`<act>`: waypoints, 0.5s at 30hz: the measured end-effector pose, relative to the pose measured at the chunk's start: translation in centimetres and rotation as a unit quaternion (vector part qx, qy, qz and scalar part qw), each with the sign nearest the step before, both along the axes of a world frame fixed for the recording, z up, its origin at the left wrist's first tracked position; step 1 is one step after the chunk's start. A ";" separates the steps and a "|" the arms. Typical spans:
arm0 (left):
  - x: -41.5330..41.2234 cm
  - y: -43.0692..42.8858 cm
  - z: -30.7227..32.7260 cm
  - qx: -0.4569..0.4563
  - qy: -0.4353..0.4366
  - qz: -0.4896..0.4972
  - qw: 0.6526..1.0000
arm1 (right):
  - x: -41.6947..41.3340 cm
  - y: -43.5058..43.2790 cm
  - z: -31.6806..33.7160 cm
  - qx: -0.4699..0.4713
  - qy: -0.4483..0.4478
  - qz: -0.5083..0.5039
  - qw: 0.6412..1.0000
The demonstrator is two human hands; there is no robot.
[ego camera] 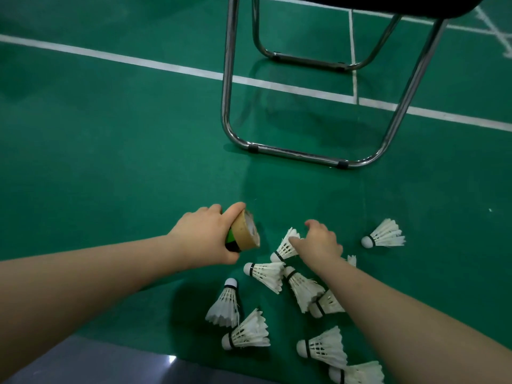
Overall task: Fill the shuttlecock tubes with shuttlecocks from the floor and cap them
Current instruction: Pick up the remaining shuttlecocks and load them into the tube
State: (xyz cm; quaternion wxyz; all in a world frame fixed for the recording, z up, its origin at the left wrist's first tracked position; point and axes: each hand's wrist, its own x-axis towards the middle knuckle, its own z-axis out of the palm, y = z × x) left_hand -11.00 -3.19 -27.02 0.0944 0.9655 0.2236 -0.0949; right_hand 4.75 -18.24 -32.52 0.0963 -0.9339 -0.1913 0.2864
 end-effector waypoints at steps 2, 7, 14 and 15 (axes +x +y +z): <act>-0.1 -0.1 -0.2 0.003 0.003 0.001 1.000 | 0.1 -1.2 -0.9 0.018 -0.010 -0.003 1.000; -0.4 -0.2 -0.4 -0.006 0.012 0.015 1.000 | 0.1 -1.7 -0.6 0.158 -0.038 -0.094 0.982; 0.3 -0.4 -0.1 -0.004 0.012 0.038 0.999 | -1.3 -0.1 3.8 0.460 0.026 -0.167 0.872; 0.4 -0.5 0.0 -0.002 0.011 0.039 0.999 | -1.8 0.1 4.4 0.479 0.063 -0.167 0.860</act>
